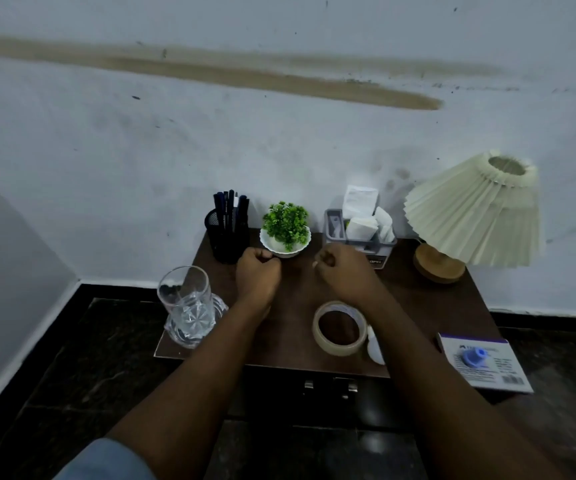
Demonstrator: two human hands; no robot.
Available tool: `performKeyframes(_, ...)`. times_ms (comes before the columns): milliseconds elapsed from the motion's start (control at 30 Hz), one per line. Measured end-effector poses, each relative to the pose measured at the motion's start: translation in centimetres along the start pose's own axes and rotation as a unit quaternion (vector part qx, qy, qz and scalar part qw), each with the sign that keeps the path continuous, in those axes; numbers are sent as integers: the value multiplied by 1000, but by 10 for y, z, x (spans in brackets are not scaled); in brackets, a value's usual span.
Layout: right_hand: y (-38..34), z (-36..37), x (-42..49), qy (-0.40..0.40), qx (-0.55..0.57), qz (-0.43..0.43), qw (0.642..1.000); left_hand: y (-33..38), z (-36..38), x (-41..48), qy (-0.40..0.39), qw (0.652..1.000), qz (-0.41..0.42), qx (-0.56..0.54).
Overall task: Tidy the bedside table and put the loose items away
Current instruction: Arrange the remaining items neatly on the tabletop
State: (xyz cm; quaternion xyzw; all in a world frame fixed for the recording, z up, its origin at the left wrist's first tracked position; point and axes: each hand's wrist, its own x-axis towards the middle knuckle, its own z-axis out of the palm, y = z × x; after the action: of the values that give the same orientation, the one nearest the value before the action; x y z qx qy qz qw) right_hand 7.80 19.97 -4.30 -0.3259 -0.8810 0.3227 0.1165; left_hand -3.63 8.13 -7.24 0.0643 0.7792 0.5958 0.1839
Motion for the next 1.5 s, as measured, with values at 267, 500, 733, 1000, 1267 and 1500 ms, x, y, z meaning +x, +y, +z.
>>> performKeyframes(267,-21,40,17,-49,23,7,998,6,0,12,-111,981,-50,-149)
performKeyframes(500,-28,47,20,-55,-18,21,998,7,-6,9,-148,981,-61,-109)
performKeyframes(733,-25,47,17,-66,-20,-3,998,4,-6,10,-138,981,-54,-126)
performKeyframes(1000,-23,42,23,58,-7,18,998,-13,-17,23,53,997,-2,60)
performKeyframes(1267,-14,41,26,61,-8,-2,998,-16,-14,32,58,995,24,77)
performKeyframes(1500,-11,34,26,50,0,-8,999,-20,-15,39,46,992,45,107)
